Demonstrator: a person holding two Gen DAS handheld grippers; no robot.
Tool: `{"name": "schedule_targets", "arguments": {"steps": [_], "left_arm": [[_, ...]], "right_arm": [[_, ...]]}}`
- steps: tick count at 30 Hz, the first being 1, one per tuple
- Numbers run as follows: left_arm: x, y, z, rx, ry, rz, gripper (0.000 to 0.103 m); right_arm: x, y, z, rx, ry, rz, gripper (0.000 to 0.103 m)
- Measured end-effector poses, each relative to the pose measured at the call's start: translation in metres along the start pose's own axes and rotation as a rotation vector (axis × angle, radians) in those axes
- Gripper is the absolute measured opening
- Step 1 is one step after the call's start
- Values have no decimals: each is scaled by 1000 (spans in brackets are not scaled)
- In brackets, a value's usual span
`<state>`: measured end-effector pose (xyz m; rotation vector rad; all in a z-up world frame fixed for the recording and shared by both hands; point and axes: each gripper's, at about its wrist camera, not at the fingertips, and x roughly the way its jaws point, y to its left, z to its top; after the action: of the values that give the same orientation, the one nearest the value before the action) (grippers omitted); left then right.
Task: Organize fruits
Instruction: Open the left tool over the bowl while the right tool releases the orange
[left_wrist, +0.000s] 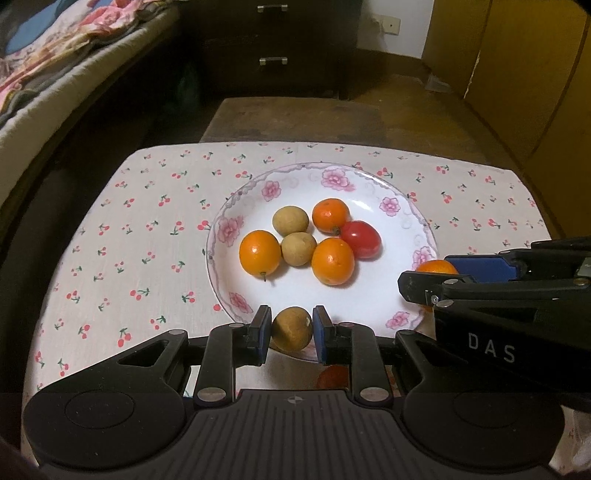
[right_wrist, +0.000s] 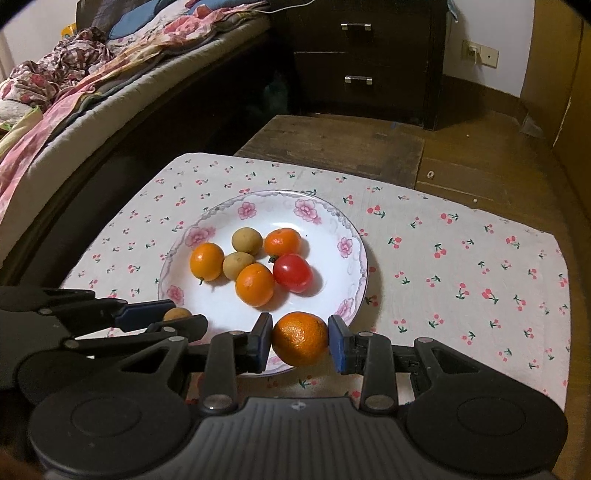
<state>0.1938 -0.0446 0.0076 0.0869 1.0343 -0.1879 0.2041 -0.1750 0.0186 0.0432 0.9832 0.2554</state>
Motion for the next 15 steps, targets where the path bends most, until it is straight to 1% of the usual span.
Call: {"name": "schedule_targets", "arguments": {"steps": [5,15], "left_arm": [[7,3,2,-7,6,11,30],[13,6,5,-25,9,7,30]], "right_arm": [[10,-1,3,8,11,9,34],[19,-4,6,20,14,20,35]]}}
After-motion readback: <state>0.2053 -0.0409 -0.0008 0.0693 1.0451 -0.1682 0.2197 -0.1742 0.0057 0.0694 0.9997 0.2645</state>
